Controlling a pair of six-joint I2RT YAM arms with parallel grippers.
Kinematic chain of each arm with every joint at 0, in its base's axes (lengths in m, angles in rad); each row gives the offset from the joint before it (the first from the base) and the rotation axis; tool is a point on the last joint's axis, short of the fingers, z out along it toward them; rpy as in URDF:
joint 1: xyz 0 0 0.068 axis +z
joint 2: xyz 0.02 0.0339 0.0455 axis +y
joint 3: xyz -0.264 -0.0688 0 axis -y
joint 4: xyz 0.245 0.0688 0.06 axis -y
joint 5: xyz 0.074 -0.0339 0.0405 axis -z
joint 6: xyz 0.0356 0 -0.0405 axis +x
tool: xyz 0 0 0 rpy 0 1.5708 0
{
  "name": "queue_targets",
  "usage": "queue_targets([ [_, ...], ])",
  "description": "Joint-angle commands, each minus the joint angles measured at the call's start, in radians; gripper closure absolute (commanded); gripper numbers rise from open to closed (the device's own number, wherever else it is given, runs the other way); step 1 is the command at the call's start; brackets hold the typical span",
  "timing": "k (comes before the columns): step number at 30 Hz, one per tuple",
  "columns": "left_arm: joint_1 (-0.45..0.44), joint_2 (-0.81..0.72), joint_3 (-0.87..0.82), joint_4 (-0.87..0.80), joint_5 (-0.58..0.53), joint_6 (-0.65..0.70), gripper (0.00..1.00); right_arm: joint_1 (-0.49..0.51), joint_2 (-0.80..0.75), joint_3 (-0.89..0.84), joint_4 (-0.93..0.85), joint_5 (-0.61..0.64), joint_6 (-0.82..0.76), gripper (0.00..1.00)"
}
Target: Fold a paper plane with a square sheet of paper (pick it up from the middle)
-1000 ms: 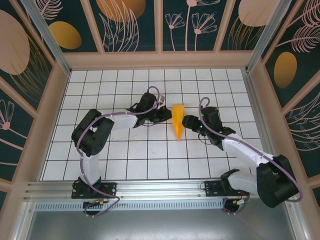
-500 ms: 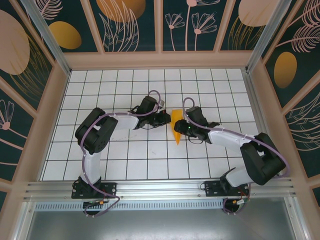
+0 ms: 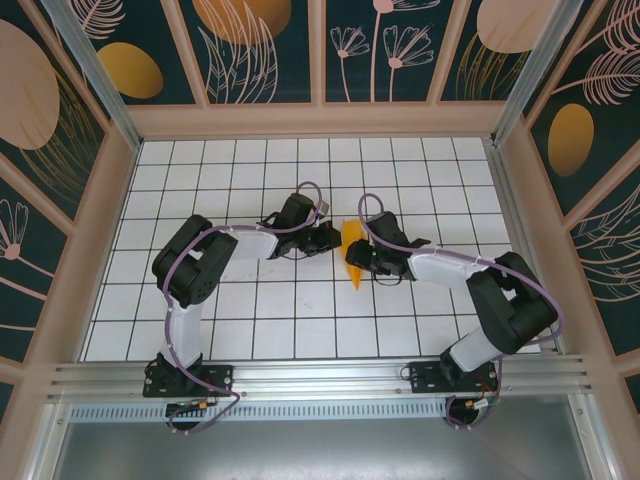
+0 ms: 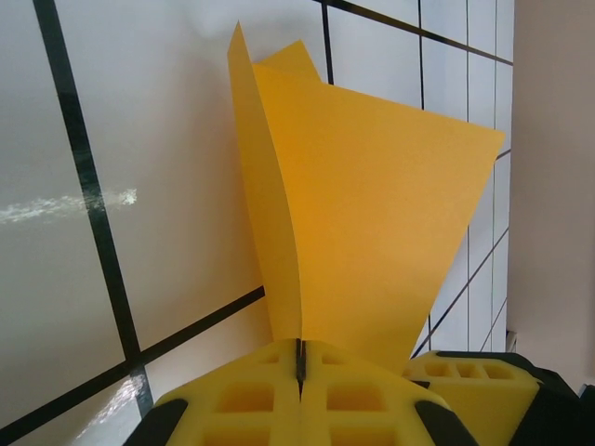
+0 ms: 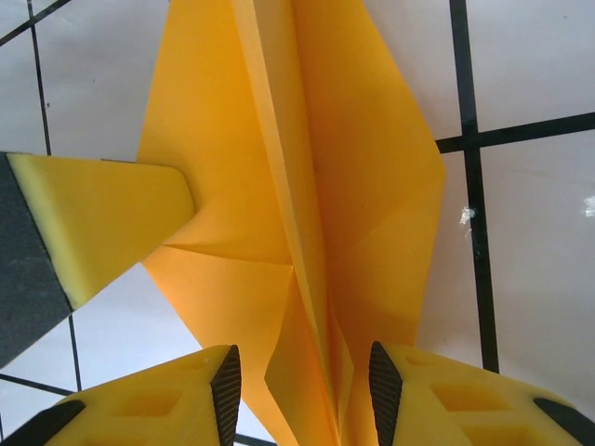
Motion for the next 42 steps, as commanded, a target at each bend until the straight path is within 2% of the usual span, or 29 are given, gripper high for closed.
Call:
queue_targets([
  [1, -0.004, 0.019, -0.002, 0.008, 0.007, 0.030, 0.99, 0.007, 0.033, 0.038, -0.021, -0.014, -0.011, 0.59],
  [6, -0.005, 0.013, -0.002, -0.015, -0.008, 0.044, 0.97, 0.007, 0.065, 0.066, -0.051, 0.020, -0.028, 0.63],
  [10, 0.003, 0.001, -0.002, -0.051, -0.033, 0.064, 0.92, 0.009, 0.088, 0.082, -0.070, 0.038, -0.038, 0.76],
  [14, 0.015, -0.036, -0.008, -0.084, -0.057, 0.082, 0.81, 0.015, 0.111, 0.104, -0.097, 0.066, -0.043, 0.89],
  [18, 0.045, -0.101, -0.026, -0.107, -0.093, 0.090, 0.65, 0.028, 0.118, 0.135, -0.136, 0.117, -0.051, 0.96],
  [21, 0.088, -0.168, -0.057, -0.133, -0.149, 0.094, 0.57, 0.046, 0.127, 0.182, -0.204, 0.192, -0.062, 0.97],
  [25, 0.144, -0.250, -0.100, -0.195, -0.285, 0.113, 0.46, 0.062, 0.157, 0.229, -0.263, 0.268, -0.067, 0.97],
  [30, 0.173, -0.328, -0.132, -0.267, -0.451, 0.144, 0.31, 0.073, 0.206, 0.269, -0.282, 0.282, -0.071, 0.95],
  [35, 0.177, -0.349, -0.153, -0.276, -0.477, 0.153, 0.24, 0.081, 0.248, 0.307, -0.284, 0.264, -0.076, 0.87],
  [42, 0.180, -0.351, -0.163, -0.273, -0.479, 0.152, 0.21, 0.082, 0.268, 0.323, -0.283, 0.256, -0.073, 0.81],
])
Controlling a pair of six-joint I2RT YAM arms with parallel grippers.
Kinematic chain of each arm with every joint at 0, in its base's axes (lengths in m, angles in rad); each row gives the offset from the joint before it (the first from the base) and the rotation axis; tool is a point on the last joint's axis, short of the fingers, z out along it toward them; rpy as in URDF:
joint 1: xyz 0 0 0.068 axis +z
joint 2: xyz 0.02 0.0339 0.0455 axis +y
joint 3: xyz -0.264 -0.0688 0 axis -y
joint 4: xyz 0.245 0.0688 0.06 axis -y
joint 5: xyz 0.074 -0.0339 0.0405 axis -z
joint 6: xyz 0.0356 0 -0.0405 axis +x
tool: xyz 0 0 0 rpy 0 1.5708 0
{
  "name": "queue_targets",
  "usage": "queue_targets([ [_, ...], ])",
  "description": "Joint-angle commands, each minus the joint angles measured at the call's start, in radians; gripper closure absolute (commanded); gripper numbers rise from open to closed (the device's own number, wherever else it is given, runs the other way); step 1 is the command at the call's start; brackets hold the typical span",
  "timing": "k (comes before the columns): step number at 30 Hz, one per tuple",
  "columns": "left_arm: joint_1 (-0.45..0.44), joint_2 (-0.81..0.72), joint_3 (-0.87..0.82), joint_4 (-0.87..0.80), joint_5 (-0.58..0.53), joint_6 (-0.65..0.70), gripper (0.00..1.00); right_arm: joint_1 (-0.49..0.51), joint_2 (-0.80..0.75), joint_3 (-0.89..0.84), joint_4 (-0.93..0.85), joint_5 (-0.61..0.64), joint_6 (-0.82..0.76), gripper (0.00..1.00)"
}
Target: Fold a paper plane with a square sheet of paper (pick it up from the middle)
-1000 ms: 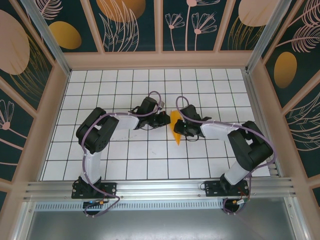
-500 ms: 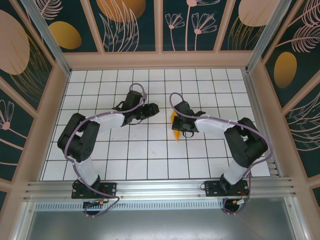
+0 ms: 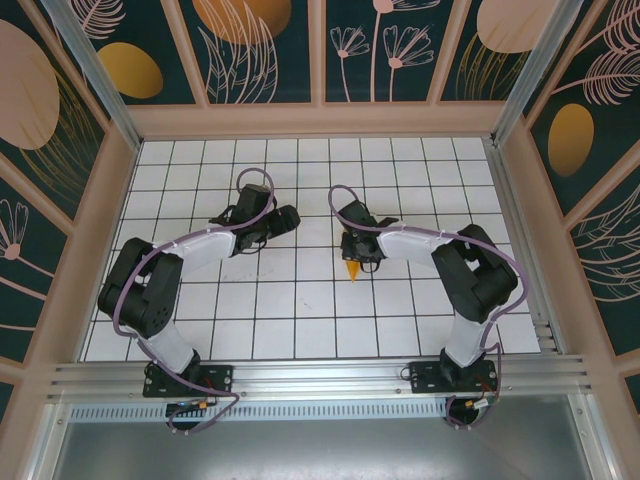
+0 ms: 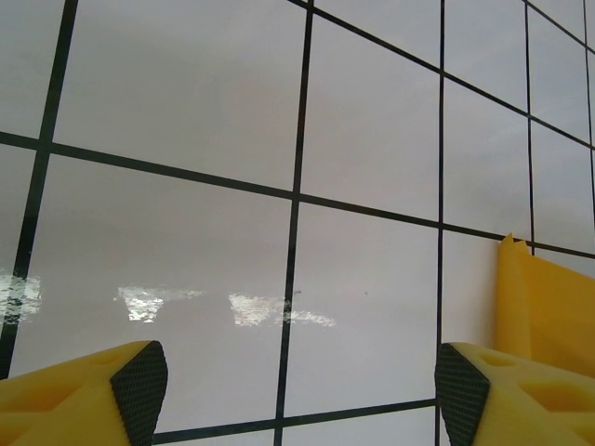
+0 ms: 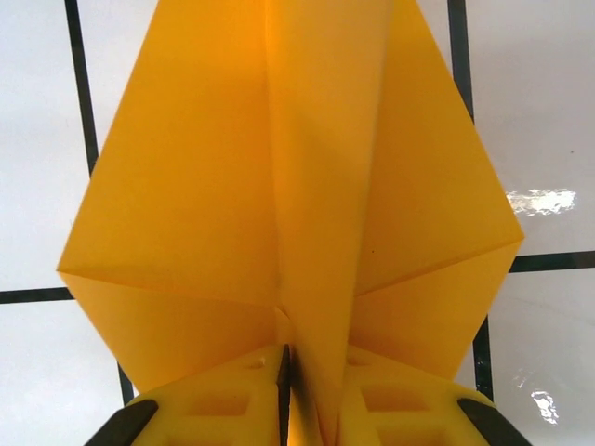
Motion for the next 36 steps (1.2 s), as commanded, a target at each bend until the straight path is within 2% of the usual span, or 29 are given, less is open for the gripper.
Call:
queue_targets([
  [1, 0.004, -0.019, -0.011, -0.018, -0.027, 0.018, 0.20, 0.007, 0.016, 0.026, -0.033, 0.003, -0.011, 0.81],
  [5, 0.006, -0.027, -0.013, -0.020, -0.040, 0.017, 0.17, 0.007, 0.023, 0.035, -0.031, 0.002, -0.010, 0.82],
  [11, 0.015, -0.050, -0.029, -0.023, -0.056, 0.020, 0.07, 0.008, 0.034, 0.069, -0.045, 0.030, -0.017, 0.96],
  [13, 0.020, -0.063, -0.039, -0.023, -0.073, 0.022, 0.04, 0.006, 0.038, 0.099, -0.061, 0.056, -0.031, 0.97],
  [16, 0.029, -0.090, -0.058, -0.027, -0.102, 0.024, 0.01, -0.003, 0.060, 0.160, -0.074, 0.081, -0.064, 0.97],
  [25, 0.045, -0.176, -0.107, -0.062, -0.209, 0.039, 0.02, -0.057, 0.223, 0.372, -0.088, 0.118, -0.134, 0.97],
  [31, 0.046, -0.197, -0.123, -0.074, -0.225, 0.045, 0.01, -0.089, 0.321, 0.490, -0.116, 0.137, -0.158, 0.95],
  [36, 0.046, -0.199, -0.128, -0.077, -0.228, 0.047, 0.01, -0.098, 0.369, 0.530, -0.126, 0.124, -0.166, 0.90],
])
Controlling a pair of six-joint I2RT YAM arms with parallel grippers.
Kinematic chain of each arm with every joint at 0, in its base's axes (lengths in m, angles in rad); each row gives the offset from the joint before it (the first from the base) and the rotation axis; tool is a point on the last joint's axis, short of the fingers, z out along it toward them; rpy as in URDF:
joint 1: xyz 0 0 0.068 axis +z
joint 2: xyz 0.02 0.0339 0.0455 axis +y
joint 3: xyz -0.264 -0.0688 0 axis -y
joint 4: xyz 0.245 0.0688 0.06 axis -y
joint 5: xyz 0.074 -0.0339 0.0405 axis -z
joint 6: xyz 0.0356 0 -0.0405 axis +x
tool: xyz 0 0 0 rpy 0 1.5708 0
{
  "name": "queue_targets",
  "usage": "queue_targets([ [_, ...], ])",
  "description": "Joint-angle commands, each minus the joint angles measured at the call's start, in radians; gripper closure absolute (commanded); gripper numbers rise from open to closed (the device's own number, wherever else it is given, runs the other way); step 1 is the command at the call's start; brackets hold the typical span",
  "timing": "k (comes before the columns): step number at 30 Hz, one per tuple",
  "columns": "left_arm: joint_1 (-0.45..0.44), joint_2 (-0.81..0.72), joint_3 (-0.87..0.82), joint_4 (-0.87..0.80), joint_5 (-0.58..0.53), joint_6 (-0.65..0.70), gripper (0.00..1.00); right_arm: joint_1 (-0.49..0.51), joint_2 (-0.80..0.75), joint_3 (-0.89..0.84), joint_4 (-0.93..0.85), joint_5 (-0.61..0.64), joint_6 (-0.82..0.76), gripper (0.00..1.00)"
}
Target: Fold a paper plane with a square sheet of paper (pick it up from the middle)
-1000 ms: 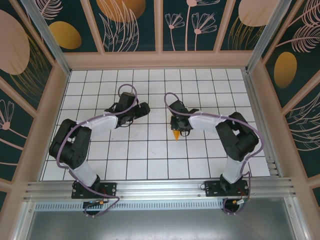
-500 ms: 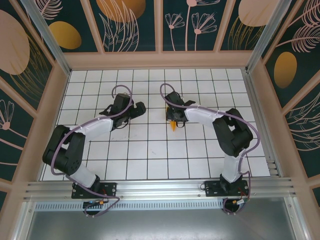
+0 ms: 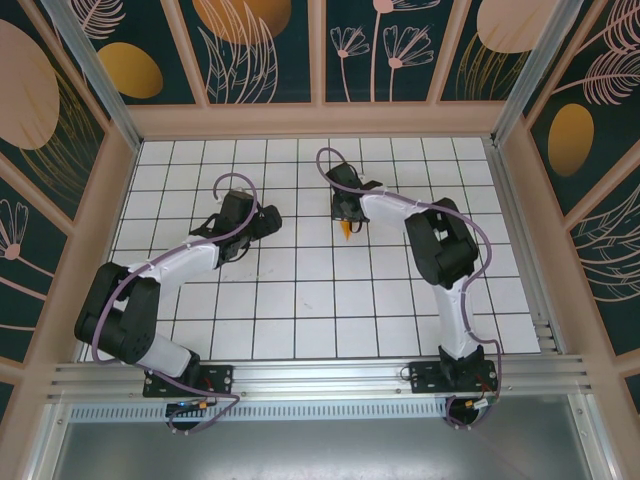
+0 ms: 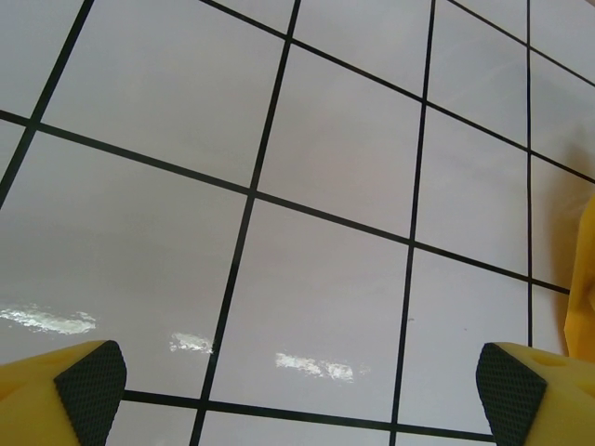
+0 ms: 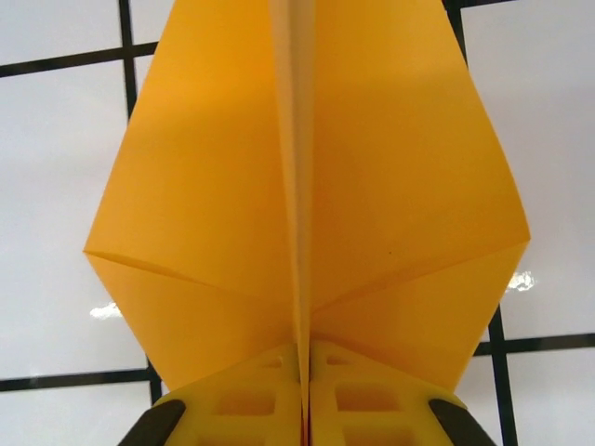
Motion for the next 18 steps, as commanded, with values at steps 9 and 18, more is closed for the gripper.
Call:
queue_targets([
  [9, 0.006, -0.022, -0.009, -0.019, -0.027, 0.021, 0.01, -0.001, 0.044, 0.072, -0.060, -0.009, -0.013, 0.86],
  [18, 0.006, -0.085, 0.054, -0.044, -0.144, 0.065, 0.01, -0.003, -0.148, 0.083, -0.112, 0.036, -0.005, 0.59],
])
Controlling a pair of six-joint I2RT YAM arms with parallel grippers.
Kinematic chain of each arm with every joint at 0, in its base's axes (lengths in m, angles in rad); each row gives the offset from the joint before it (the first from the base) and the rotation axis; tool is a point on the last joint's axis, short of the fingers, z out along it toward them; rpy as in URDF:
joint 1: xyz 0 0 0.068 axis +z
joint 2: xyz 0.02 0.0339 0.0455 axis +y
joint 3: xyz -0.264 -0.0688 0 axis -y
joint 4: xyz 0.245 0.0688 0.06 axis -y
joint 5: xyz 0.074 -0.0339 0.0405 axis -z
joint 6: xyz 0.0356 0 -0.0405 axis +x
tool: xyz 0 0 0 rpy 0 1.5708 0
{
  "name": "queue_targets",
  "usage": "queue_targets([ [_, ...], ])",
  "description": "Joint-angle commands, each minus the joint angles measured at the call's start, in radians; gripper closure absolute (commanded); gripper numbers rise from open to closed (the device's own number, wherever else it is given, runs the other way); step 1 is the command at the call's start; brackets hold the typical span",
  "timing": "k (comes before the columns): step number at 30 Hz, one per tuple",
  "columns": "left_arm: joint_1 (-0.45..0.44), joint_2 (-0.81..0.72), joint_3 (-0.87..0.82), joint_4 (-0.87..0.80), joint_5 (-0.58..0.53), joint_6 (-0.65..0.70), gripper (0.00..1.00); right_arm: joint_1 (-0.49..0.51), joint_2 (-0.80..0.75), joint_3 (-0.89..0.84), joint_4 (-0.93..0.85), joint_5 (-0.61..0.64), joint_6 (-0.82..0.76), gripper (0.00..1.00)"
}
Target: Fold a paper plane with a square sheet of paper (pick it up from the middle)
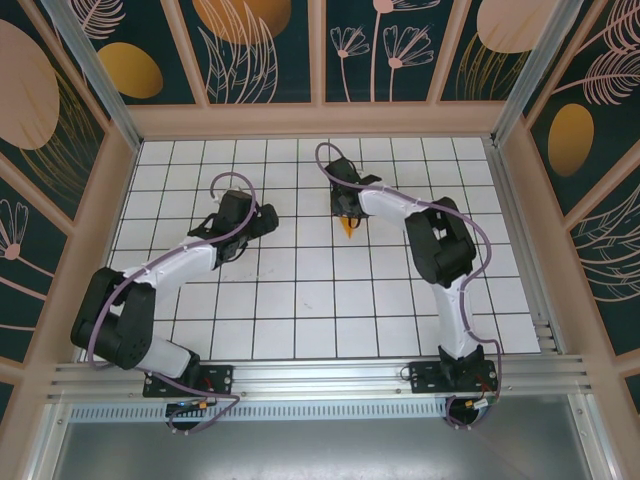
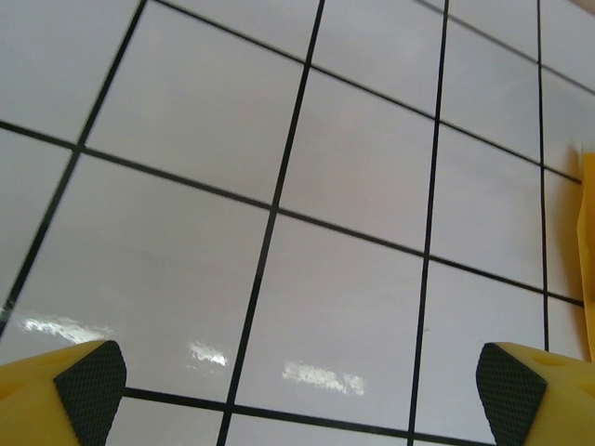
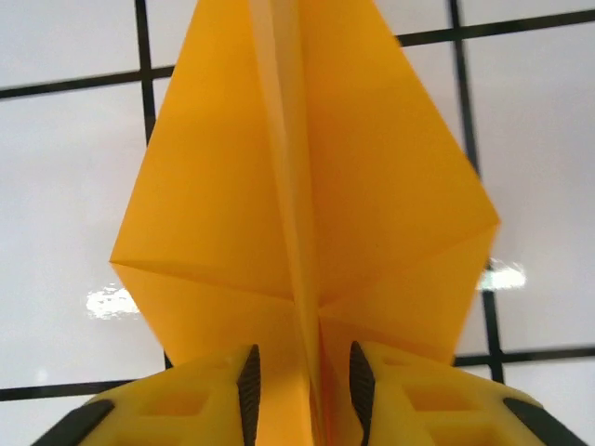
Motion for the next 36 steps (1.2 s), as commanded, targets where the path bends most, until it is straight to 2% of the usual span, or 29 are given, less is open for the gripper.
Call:
queue_targets([
  [1, 0.007, -0.056, 0.050, -0.015, -0.101, 0.050, 0.01, -0.002, -0.179, -0.001, -0.033, 0.046, -0.004, 0.54],
  [7, 0.009, -0.129, 0.030, 0.058, -0.244, 0.158, 0.02, -0.022, -0.410, -0.147, 0.046, 0.149, -0.017, 0.31],
  [10, 0.024, -0.173, -0.017, 0.134, -0.294, 0.223, 0.02, -0.093, -0.531, -0.266, 0.126, 0.221, -0.048, 0.20],
  [13, 0.080, -0.205, -0.071, 0.192, -0.305, 0.241, 0.01, -0.163, -0.650, -0.400, 0.220, 0.260, -0.063, 0.02],
  [20, 0.176, -0.276, -0.235, 0.346, -0.430, 0.288, 0.02, -0.328, -0.843, -0.706, 0.439, 0.377, -0.131, 0.01],
  [25, 0.233, -0.325, -0.353, 0.455, -0.537, 0.334, 0.02, -0.451, -0.952, -0.962, 0.686, 0.351, -0.180, 0.01],
  [29, 0.281, -0.316, -0.432, 0.597, -0.514, 0.383, 0.02, -0.537, -0.977, -1.107, 0.841, 0.254, -0.194, 0.01],
  [36, 0.315, -0.219, -0.535, 0.888, -0.419, 0.526, 0.01, -0.587, -0.921, -1.245, 1.082, 0.120, -0.296, 0.01],
])
